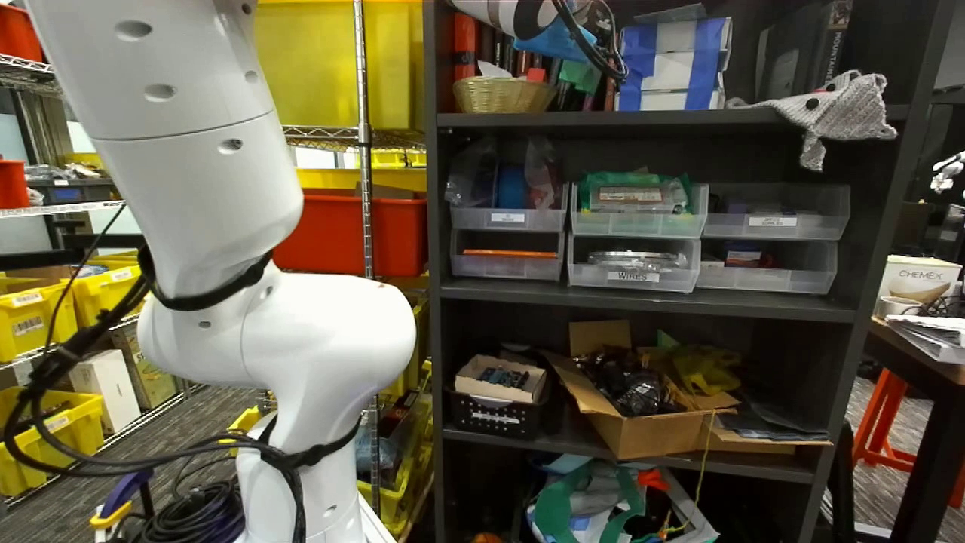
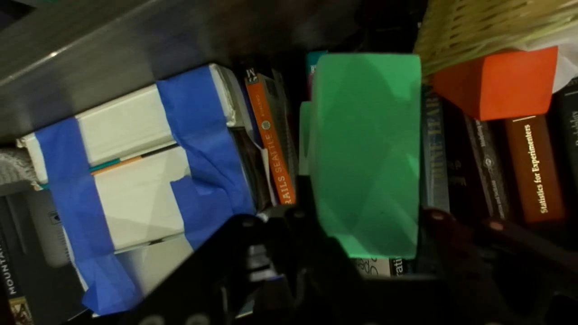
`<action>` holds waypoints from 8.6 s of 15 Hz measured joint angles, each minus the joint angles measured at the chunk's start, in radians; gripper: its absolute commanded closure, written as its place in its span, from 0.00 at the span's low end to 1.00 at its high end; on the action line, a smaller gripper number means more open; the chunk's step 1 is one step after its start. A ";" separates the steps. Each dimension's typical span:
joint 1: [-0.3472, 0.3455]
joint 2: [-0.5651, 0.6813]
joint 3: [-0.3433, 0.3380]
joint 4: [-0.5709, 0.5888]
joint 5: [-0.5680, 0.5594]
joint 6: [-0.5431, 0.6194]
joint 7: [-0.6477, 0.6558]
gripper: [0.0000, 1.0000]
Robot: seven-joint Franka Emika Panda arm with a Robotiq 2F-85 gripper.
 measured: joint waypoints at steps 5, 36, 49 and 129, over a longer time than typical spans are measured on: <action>0.000 0.027 0.001 -0.022 0.000 0.038 0.000 0.84; -0.005 0.042 0.004 -0.082 -0.019 0.108 0.000 0.00; -0.051 -0.072 0.135 -0.091 -0.131 0.016 0.031 0.00; -0.155 0.106 0.228 0.155 0.334 -0.051 -0.466 0.84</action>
